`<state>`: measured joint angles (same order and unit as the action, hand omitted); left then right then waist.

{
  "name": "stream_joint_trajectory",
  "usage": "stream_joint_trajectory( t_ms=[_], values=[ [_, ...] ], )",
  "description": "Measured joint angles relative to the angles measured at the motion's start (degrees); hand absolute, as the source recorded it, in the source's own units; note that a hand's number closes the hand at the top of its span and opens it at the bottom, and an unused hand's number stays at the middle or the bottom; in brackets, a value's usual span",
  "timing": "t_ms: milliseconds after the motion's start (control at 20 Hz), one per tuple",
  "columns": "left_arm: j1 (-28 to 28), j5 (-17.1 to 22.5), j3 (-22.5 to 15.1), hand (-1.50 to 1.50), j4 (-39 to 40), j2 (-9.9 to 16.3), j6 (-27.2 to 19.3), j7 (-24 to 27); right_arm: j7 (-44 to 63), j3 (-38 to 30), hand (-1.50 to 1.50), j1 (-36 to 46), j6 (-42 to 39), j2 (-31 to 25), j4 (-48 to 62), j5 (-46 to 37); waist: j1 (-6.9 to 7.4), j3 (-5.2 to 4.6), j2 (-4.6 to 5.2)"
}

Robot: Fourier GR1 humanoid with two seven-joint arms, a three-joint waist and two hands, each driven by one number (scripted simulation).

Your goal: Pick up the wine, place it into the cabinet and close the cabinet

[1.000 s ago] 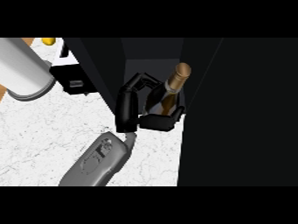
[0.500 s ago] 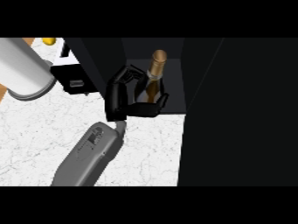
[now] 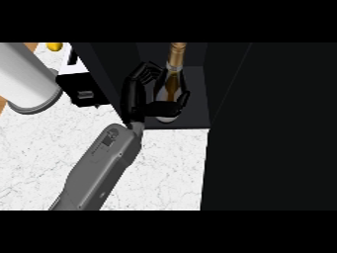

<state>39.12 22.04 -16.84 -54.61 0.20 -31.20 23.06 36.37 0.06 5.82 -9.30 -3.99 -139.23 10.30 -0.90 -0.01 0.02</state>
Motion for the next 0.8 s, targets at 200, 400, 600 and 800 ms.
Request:
stream_joint_trajectory(
  t_ms=[200,400,600,800],
  values=[
    [3.9,0.4,1.7,1.5,6.0,0.1,0.6,0.2,-1.3,-0.2,-1.5,-0.6,-0.6,0.2,0.4,0.2,-0.24,0.01,0.1],
    [8.5,1.3,3.7,1.5,13.0,-0.1,1.4,2.1,-0.9,-0.1,-1.5,-0.5,-0.5,0.2,0.3,0.3,-0.59,0.0,0.18],
    [11.1,1.0,5.7,1.5,17.4,0.1,1.9,4.9,-1.0,-0.1,-1.5,-1.2,-0.8,0.2,0.2,0.5,-0.63,-0.01,0.16],
    [14.1,0.7,7.3,1.5,22.2,0.3,1.2,8.9,-1.4,0.1,-1.5,-1.8,-1.4,0.3,0.3,0.7,-0.91,-0.02,0.27]
  ],
)
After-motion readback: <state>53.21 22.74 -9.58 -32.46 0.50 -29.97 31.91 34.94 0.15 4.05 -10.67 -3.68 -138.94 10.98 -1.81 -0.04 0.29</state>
